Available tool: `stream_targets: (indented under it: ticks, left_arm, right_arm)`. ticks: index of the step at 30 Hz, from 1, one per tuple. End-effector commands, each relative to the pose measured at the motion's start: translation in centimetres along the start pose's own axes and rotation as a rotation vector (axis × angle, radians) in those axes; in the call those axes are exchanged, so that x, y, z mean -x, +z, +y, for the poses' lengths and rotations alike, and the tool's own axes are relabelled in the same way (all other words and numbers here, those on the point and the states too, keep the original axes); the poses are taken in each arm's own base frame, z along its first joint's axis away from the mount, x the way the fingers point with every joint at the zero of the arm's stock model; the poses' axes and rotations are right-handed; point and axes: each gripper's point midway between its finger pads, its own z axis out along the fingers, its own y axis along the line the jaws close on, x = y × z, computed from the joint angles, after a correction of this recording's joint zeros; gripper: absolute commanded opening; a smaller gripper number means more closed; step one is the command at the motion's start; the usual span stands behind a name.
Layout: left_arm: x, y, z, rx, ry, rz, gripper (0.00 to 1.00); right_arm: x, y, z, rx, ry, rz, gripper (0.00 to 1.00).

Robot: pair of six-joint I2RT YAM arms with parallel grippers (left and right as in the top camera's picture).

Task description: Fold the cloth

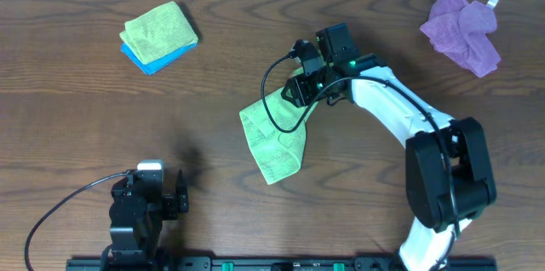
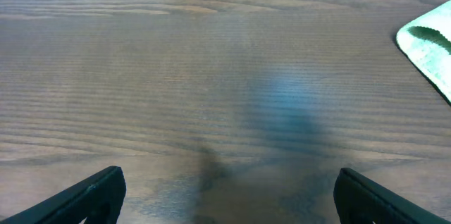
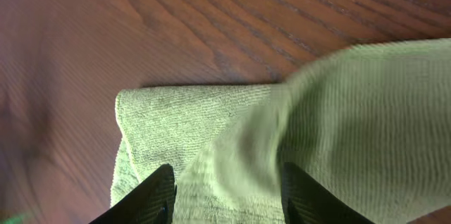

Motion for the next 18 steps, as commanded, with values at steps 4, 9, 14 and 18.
stream_targets:
  ticks: [4, 9, 14, 18]
  left_arm:
    - [-0.1, 0.1, 0.0, 0.002, -0.006, 0.0, 0.96]
    - [-0.1, 0.1, 0.0, 0.002, -0.006, -0.001, 0.95]
    - [-0.1, 0.1, 0.0, 0.002, -0.006, 0.0, 0.95]
    - [-0.1, 0.1, 0.0, 0.002, -0.006, -0.001, 0.95]
  right_arm:
    - [0.4, -1.1, 0.9, 0.035, -0.067, -0.004, 0.48]
    - [0.1, -1.0, -0.5, -0.035, -0.072, 0.007, 0.48]
    - [-0.1, -0.6, -1.7, -0.057, -0.073, 0.015, 0.48]
    - [-0.5, 0.4, -2.3, -0.047, -0.058, 0.03, 0.48]
